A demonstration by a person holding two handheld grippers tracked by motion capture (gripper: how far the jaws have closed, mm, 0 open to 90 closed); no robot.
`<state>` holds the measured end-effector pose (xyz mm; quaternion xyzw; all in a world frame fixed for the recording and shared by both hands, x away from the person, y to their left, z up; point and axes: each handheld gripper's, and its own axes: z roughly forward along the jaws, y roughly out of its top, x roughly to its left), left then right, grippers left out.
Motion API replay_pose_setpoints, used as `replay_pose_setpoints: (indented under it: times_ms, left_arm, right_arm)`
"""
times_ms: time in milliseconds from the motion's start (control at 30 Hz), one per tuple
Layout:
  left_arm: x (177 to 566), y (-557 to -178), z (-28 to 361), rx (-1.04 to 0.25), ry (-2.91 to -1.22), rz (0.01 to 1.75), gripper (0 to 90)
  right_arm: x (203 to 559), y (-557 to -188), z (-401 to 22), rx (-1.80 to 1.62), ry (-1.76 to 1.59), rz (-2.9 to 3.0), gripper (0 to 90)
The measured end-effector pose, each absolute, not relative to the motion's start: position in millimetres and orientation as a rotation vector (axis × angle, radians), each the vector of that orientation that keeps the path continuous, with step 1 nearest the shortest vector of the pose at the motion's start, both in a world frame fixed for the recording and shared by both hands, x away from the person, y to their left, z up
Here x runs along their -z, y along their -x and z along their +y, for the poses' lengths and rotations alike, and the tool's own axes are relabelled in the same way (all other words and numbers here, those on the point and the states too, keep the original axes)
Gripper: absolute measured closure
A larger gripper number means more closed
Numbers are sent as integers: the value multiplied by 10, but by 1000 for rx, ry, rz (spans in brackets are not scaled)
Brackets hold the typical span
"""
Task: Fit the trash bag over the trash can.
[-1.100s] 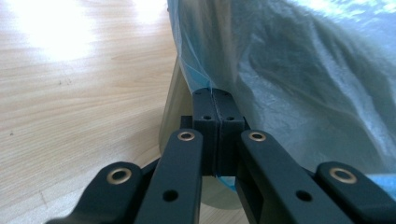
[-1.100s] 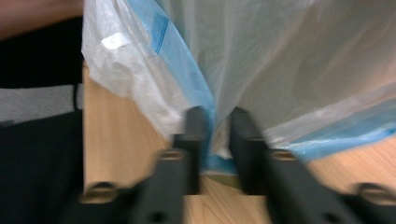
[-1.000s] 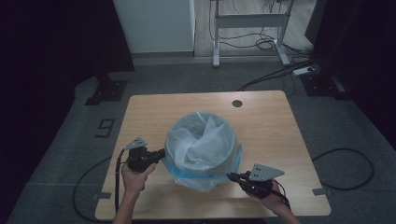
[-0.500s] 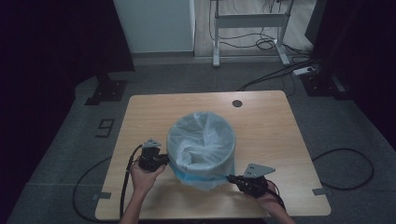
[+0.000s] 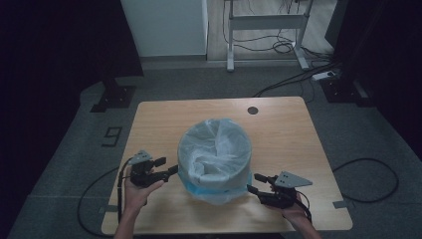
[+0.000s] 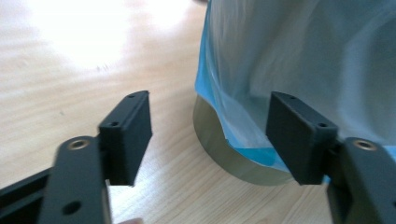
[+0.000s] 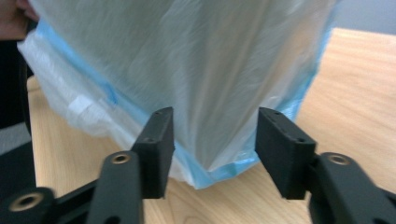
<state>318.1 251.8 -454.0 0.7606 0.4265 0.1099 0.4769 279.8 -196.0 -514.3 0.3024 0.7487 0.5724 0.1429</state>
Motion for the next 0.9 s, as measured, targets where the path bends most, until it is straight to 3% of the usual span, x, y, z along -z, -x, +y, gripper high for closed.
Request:
replay_pose_setpoints:
  times_ms: [400, 900]
  left_arm:
    - [3983, -3098, 2619, -383, -1808, 752, 284]
    - [3598, -3341, 2381, -312, -1843, 527, 303]
  right_arm:
    - [5110, -2809, -2190, -1772, -927, 2090, 378]
    - [5148, -2845, -2327, -1794, -981, 2049, 365]
